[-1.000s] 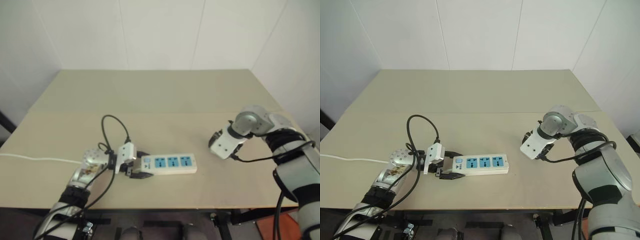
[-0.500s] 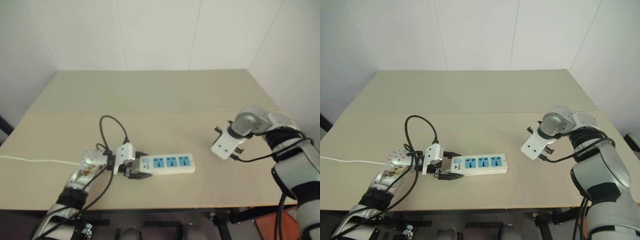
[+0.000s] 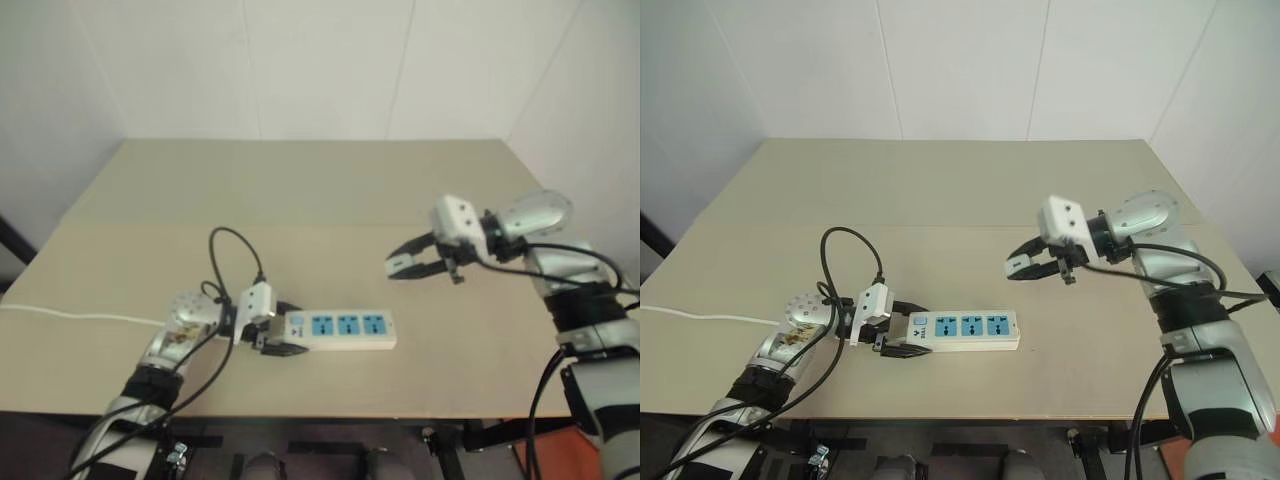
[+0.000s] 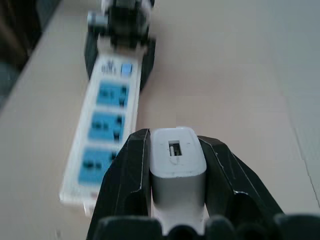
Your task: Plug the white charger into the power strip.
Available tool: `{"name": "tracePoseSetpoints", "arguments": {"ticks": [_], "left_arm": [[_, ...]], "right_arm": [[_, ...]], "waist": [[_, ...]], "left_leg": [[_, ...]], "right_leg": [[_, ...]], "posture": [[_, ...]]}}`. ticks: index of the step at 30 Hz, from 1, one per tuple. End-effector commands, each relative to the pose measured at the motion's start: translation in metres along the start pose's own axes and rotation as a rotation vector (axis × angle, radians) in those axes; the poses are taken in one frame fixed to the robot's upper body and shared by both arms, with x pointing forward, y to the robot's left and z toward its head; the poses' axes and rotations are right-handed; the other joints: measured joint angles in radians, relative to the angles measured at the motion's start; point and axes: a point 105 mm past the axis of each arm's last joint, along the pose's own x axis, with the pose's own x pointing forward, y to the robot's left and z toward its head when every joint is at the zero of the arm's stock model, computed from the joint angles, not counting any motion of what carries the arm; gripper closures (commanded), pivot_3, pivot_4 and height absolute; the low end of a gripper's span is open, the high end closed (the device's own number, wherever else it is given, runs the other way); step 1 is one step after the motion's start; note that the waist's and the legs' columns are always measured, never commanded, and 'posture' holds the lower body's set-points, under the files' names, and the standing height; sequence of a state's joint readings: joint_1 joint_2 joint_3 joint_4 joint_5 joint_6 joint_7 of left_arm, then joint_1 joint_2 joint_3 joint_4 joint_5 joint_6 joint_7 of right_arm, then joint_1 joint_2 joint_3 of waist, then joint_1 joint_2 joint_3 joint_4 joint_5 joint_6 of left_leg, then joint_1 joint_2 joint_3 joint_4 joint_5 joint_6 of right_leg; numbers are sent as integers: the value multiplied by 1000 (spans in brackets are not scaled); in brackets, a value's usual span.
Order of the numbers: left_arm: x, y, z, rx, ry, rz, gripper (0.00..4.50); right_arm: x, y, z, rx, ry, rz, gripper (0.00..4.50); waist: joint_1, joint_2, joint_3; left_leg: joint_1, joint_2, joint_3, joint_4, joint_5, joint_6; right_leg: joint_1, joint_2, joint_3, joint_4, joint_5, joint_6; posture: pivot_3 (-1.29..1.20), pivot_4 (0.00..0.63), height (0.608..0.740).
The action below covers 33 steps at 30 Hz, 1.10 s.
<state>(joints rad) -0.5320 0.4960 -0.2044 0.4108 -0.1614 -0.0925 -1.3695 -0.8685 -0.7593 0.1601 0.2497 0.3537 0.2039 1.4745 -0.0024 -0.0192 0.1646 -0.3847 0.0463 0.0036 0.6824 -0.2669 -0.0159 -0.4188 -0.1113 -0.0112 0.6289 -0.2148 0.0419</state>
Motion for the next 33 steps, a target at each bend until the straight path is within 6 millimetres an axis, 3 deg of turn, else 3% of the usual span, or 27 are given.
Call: {"name": "tracePoseSetpoints", "arguments": {"ticks": [1, 4, 9, 13, 17, 20, 26, 33], "left_arm": [[6, 1, 1, 11, 8, -41, 1207], [5, 4, 0, 14, 14, -46, 1207], [7, 7, 2, 15, 14, -53, 1207], [6, 6, 1, 9, 11, -55, 1207], [5, 4, -1, 1, 17, -60, 1207], [6, 4, -1, -1, 18, -61, 1207], [8, 2, 0, -4, 13, -66, 1207], [8, -1, -1, -10, 11, -67, 1207]], "right_arm": [[6, -2, 23, 107, -275, -194, 3300], [15, 0, 27, 181, -405, -319, 3300], [44, 18, 10, 265, -432, -336, 3300], [53, 26, 6, 334, -494, -314, 3300], [73, 49, -3, 301, -433, -187, 3300], [84, 55, -9, 290, -401, -148, 3300], [99, 56, -16, 263, -373, -133, 3300], [101, 49, -18, 255, -381, -154, 3300]], "waist": [[3, -1, -1], [4, -1, -1], [7, -1, -1], [7, -1, -1], [6, -1, -1], [5, -1, -1], [5, -1, -1], [5, -1, -1]], "left_leg": [[0, 0, 0, 0, 0, 0], [0, 0, 0, 1, 0, 0], [-3, -1, 0, 1, 0, 0], [-2, -1, -1, 1, 0, 0], [-2, -1, -1, 1, 0, 0], [-2, -1, -1, 1, 0, 0], [-2, -1, -1, 1, 0, 0], [-2, -1, -1, 1, 0, 0]], "right_leg": [[0, 0, 0, 0, 0, 0], [0, 0, 0, 0, 0, 0], [-2, 0, 0, 1, 0, 0], [-2, 0, 0, 0, 0, 1], [-1, 0, 0, 0, 0, 1], [-1, 0, 0, 0, 0, 1], [-1, 0, 0, -1, 0, 1], [-1, 0, 0, 0, 0, 1]], "posture": [[0, 150, 740], [0, 150, 740], [0, 150, 740], [0, 150, 740], [0, 150, 740], [0, 150, 740], [0, 150, 740], [0, 150, 740]]}}
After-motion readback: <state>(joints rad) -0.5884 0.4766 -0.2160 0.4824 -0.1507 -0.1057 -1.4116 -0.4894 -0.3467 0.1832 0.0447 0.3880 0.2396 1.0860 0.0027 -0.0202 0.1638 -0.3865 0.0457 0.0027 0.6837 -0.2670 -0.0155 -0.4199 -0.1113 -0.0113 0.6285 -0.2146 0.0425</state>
